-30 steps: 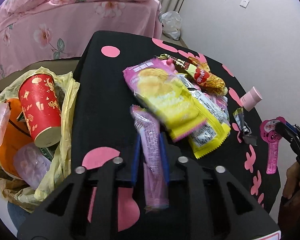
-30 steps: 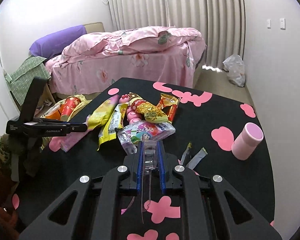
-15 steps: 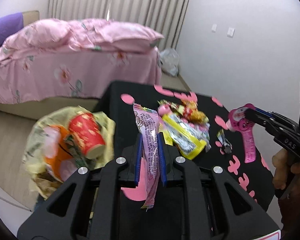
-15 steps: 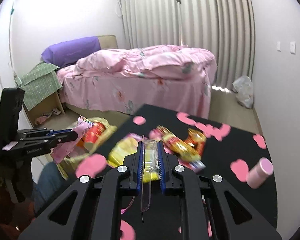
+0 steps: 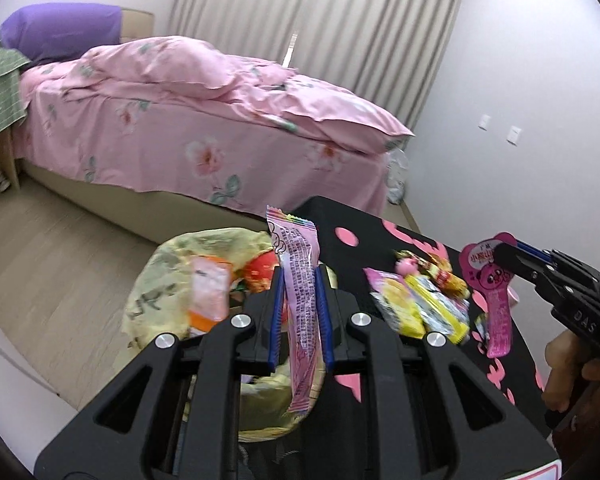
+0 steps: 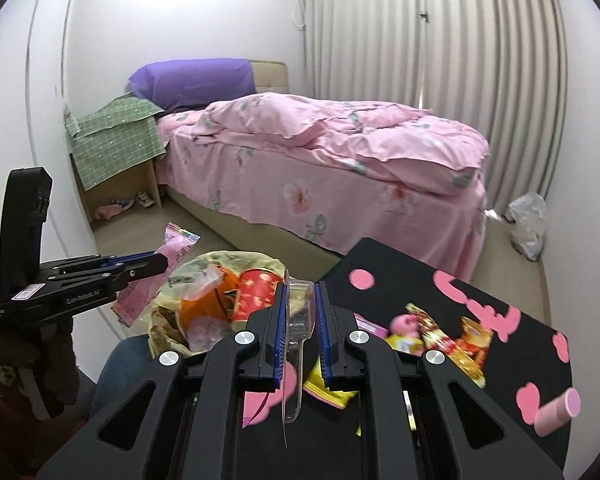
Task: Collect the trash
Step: 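Carry the pink lollipop wrapper and pink strip wrapper over the yellow trash bag, then open both tools to drop the pink wrappers into the trash bag, then move both tools back over the snack wrappers on the table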
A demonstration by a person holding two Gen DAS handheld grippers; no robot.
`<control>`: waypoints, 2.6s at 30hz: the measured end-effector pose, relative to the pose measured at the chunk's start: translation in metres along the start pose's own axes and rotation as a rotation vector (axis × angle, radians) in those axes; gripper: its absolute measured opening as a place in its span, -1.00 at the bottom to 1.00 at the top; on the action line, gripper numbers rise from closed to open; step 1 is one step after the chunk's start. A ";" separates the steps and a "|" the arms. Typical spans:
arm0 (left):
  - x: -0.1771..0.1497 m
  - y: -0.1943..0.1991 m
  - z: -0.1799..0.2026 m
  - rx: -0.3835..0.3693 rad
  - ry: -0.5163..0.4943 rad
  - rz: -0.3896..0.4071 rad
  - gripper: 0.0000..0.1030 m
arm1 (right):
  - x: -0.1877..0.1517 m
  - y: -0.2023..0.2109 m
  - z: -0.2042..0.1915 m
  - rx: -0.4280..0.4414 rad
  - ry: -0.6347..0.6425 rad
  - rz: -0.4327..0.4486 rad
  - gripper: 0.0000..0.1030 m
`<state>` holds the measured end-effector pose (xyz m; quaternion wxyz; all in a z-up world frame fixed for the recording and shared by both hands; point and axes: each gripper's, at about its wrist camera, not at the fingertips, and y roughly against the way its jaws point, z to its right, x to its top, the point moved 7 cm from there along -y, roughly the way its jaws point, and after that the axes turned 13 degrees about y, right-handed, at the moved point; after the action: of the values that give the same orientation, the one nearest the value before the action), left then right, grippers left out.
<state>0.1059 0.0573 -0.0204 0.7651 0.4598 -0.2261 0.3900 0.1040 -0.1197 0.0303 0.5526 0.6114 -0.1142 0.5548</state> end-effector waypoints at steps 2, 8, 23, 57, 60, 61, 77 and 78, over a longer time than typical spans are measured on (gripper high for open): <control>0.005 0.002 -0.014 0.042 0.024 0.030 -0.71 | 0.003 -0.006 -0.005 0.012 0.007 -0.002 -0.73; 0.015 -0.007 -0.059 0.136 0.155 0.064 -0.71 | 0.012 -0.043 -0.015 0.078 -0.001 -0.022 -0.73; -0.018 -0.095 -0.100 0.211 0.192 -0.081 -0.71 | -0.005 -0.237 -0.044 0.241 -0.093 -0.264 -0.73; 0.007 -0.048 -0.030 0.052 0.151 -0.009 0.03 | -0.024 -0.104 0.027 0.143 -0.132 -0.143 -0.27; -0.008 -0.056 0.001 0.002 0.094 -0.056 0.07 | -0.042 -0.072 0.053 0.062 -0.120 -0.138 -0.18; -0.014 -0.059 0.011 -0.016 0.074 -0.076 0.07 | -0.050 -0.058 0.063 0.022 -0.111 -0.135 -0.16; -0.108 -0.110 0.133 -0.120 -0.188 -0.306 0.08 | -0.206 0.049 0.141 -0.190 -0.232 -0.236 0.11; -0.110 -0.111 0.135 -0.121 -0.190 -0.308 0.08 | -0.217 0.048 0.143 -0.198 -0.233 -0.258 0.11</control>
<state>0.1314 -0.1343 -0.0919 0.8172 0.4767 -0.2476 0.2088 0.0691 -0.3548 -0.0850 0.6593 0.6238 -0.1522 0.3911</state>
